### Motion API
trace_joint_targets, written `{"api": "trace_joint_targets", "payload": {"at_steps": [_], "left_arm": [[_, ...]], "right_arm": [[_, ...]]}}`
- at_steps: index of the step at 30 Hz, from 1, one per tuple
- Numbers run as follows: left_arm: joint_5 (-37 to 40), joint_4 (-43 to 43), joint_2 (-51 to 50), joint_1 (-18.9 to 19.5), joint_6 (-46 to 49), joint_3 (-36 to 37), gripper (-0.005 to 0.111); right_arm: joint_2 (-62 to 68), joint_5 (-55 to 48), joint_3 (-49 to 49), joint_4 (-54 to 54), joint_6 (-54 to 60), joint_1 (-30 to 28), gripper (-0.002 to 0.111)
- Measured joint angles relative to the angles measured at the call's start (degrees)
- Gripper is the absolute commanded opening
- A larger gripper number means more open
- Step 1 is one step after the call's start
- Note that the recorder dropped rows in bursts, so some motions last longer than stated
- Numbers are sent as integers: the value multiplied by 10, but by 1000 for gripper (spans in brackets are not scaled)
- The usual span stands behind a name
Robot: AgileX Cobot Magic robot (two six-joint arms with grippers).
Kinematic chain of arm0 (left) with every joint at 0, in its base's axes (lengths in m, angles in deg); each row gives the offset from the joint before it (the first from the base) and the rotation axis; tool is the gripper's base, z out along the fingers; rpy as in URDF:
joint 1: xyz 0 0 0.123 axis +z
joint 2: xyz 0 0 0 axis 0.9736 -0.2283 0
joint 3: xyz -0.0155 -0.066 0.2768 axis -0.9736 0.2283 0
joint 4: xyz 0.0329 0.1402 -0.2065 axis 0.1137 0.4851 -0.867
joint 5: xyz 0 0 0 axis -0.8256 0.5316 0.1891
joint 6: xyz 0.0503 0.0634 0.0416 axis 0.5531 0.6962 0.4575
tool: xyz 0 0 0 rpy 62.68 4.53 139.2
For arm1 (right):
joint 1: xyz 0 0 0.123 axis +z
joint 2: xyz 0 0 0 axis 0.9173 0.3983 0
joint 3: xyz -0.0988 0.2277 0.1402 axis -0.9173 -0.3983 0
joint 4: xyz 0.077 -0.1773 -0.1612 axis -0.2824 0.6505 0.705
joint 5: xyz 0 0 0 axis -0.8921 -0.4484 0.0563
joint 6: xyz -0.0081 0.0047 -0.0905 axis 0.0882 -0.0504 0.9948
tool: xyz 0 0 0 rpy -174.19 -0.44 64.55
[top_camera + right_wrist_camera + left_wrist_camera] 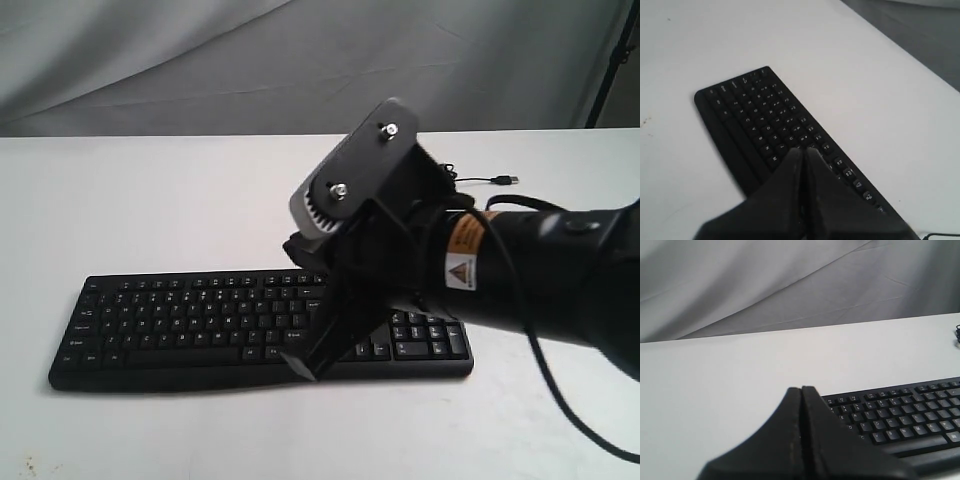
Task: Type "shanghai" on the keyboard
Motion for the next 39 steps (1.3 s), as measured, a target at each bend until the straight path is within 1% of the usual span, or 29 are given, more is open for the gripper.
{"api": "trace_joint_targets", "payload": {"at_steps": [7, 10, 16, 20, 24, 26, 31, 35, 39], "left_arm": [[0, 0, 0, 0, 0, 0, 0], [0, 0, 0, 0, 0, 0, 0], [0, 0, 0, 0, 0, 0, 0], [0, 0, 0, 0, 0, 0, 0], [0, 0, 0, 0, 0, 0, 0], [0, 0, 0, 0, 0, 0, 0], [0, 0, 0, 0, 0, 0, 0], [0, 0, 0, 0, 0, 0, 0], [0, 0, 0, 0, 0, 0, 0]], "right_arm": [[-117, 0, -51, 0, 0, -2, 0], [-182, 0, -89, 0, 0, -20, 0], [-319, 0, -183, 0, 0, -115, 0], [-440, 0, -268, 0, 0, -179, 0], [-564, -1, -341, 0, 0, -213, 0], [-625, -2, -369, 0, 0, -223, 0], [-718, -2, -396, 0, 0, -232, 0], [-734, -13, -398, 0, 0, -232, 0], [-740, -48, -398, 0, 0, -241, 0]]}}
